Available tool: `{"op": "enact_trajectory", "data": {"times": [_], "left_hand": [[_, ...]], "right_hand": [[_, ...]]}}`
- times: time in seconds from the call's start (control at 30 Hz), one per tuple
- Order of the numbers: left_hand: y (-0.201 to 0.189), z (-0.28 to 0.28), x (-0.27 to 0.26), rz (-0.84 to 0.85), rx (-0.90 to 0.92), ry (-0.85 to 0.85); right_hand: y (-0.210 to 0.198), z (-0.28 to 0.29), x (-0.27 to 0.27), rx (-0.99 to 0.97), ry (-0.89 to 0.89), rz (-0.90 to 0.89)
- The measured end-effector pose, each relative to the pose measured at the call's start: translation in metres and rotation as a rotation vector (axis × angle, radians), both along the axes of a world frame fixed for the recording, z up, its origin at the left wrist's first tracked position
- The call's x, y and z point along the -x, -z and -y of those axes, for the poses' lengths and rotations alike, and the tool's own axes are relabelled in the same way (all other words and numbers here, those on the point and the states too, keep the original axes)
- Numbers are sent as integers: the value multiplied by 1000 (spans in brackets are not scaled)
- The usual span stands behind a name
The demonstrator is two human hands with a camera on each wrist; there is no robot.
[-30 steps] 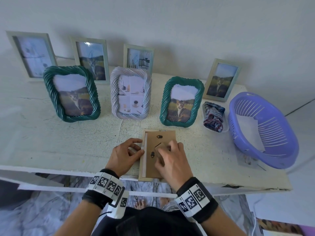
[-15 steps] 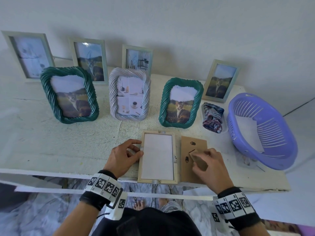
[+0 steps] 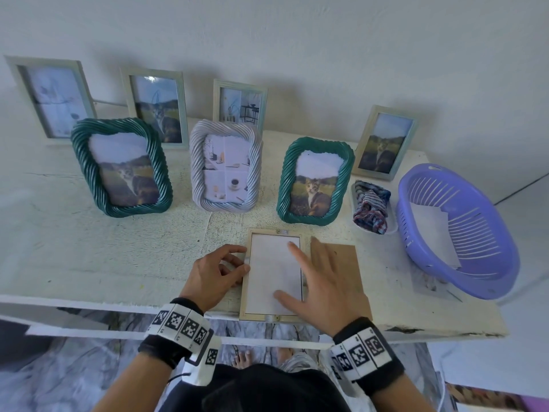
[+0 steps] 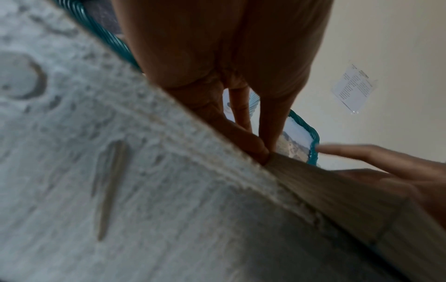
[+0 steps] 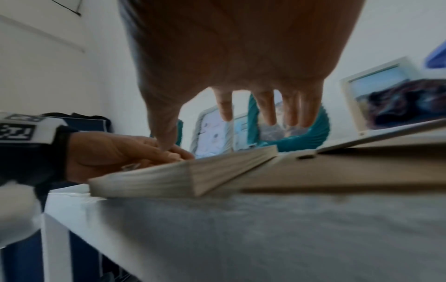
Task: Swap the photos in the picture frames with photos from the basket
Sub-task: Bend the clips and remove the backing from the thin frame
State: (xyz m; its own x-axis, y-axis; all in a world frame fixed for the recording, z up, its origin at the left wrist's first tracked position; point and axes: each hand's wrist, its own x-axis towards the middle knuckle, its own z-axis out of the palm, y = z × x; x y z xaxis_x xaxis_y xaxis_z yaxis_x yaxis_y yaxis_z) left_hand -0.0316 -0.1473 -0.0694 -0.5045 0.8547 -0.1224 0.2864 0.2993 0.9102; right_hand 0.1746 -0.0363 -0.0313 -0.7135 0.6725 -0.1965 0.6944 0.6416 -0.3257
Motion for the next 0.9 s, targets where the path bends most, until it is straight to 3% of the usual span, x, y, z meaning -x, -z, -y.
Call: {"op": "enact_trajectory", "data": {"times": [0.27, 0.9], "left_hand": [[2, 0, 1, 2, -11, -6], [7, -1, 1, 22, -20, -17]], "right_hand": [[8, 9, 28, 29, -106, 189], [9, 1, 37, 78, -80, 219]]}}
